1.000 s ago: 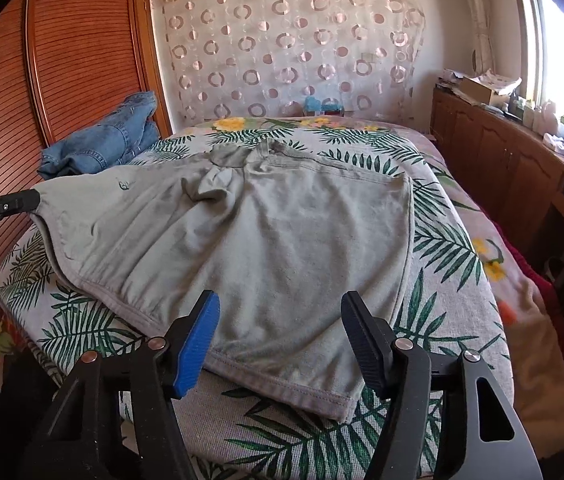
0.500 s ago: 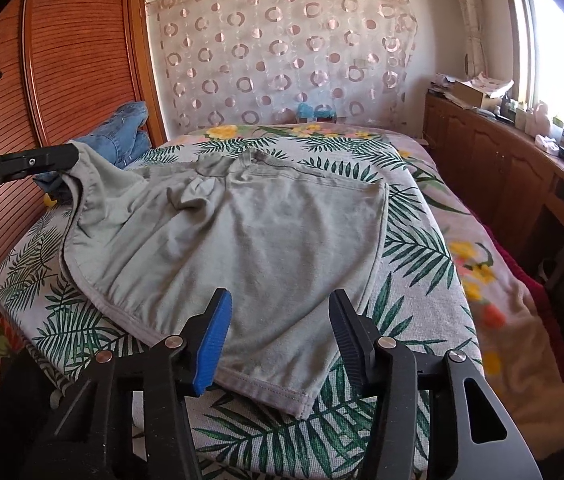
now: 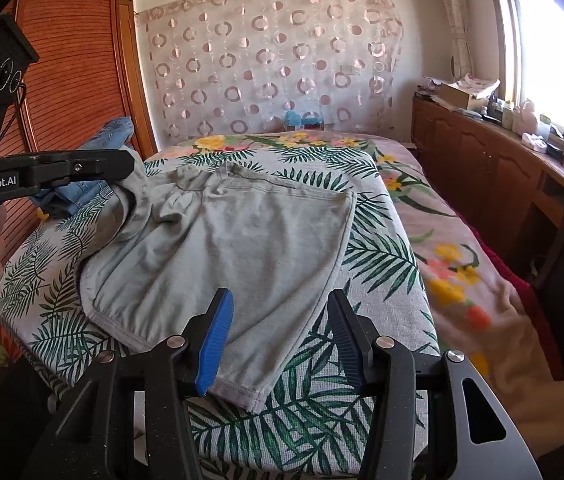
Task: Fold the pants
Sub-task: 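Lift the pants leg with the left tool and fold it over the other leg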
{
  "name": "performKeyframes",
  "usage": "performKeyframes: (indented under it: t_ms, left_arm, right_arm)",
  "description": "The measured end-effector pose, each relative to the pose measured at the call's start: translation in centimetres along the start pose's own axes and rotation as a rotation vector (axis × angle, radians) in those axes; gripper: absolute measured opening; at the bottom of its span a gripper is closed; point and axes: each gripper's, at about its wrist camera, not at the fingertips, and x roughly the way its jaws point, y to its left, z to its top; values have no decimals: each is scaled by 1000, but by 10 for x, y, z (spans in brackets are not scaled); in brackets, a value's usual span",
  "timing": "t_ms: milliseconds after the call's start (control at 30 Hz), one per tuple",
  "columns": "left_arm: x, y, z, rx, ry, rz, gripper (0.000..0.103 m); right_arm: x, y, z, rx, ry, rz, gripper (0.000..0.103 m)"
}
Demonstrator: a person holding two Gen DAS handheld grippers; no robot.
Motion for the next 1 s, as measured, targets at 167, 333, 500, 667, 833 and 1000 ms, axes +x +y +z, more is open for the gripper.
performKeyframes:
  t_ms: [167, 333, 500, 667, 833, 1000]
  left_arm:
    - [9, 8, -6, -32, 33, 28, 8]
    - [3, 22, -14, -58, 33, 58, 47]
    - [-5, 41, -28, -95, 23, 84, 80]
    - [-5, 60, -49, -136, 49, 109, 80]
    - [-1, 74, -71, -154, 79, 159, 80]
    - [3, 81, -87, -164, 107, 175, 80]
  right_arm:
    - [3, 2, -1, -8, 4, -18, 51]
    - [10, 4, 1, -2, 11, -13, 51]
    - [17, 7, 6, -17, 17, -7, 51]
    - [25, 12, 12, -37, 22, 2, 51]
    - [39, 22, 21, -69, 23, 30, 44]
    - [58, 31, 33, -88, 26, 56, 41]
